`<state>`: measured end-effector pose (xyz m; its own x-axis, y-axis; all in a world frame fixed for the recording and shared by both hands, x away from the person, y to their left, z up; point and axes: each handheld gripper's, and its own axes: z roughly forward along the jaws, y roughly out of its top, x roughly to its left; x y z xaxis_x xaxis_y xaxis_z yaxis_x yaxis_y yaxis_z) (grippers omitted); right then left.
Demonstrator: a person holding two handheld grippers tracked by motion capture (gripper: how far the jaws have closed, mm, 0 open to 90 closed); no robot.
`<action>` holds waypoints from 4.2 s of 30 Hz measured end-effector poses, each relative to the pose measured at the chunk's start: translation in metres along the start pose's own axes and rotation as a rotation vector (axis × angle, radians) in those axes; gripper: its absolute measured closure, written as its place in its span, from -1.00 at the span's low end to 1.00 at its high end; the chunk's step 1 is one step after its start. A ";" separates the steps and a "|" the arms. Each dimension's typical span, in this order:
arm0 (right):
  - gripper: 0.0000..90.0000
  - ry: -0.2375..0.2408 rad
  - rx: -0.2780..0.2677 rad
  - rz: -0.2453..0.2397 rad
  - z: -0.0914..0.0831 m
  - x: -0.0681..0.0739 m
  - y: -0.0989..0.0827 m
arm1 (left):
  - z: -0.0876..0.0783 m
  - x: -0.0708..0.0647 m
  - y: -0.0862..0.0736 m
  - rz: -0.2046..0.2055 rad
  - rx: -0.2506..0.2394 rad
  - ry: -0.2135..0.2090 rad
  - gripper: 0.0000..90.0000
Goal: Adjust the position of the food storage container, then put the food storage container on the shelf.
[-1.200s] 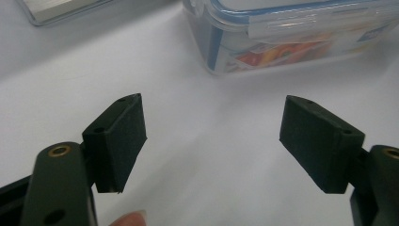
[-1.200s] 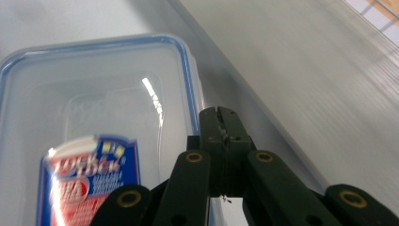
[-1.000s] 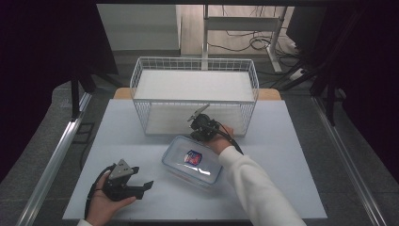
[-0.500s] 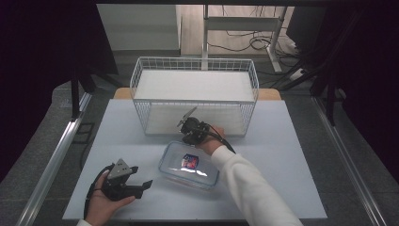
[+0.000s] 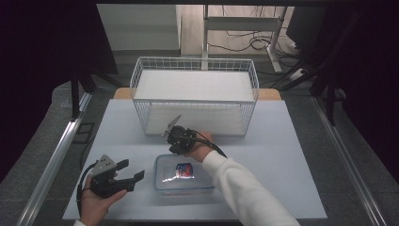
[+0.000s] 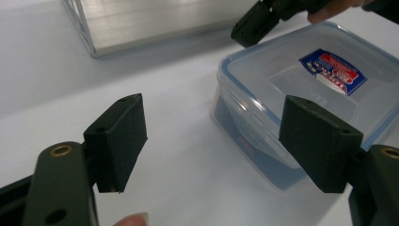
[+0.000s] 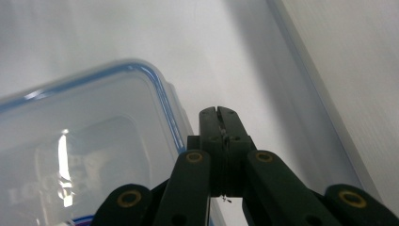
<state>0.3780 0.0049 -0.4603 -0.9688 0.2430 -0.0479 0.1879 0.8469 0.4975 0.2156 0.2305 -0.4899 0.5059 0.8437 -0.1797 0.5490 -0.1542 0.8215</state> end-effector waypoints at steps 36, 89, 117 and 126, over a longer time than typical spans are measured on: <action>0.00 -0.170 -0.336 0.479 -0.124 0.045 -0.210 | 0.014 0.000 -0.006 -0.041 0.097 -0.007 -0.52; -0.61 -0.025 -0.423 0.546 -0.096 0.043 -0.182 | 0.067 0.007 0.014 -0.341 0.248 -0.334 -0.70; -0.66 0.233 -0.340 0.724 -0.049 0.017 -0.173 | 0.070 0.009 0.013 -0.403 0.245 -0.411 -0.29; -0.50 0.284 -0.306 0.795 -0.051 0.014 -0.175 | 0.070 0.009 0.013 -0.404 0.242 -0.408 -0.27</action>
<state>0.3235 -0.1646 -0.5037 -0.5821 0.5431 0.6052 0.8083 0.3053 0.5034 0.2733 0.2002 -0.5189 0.4138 0.6026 -0.6823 0.8612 -0.0163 0.5079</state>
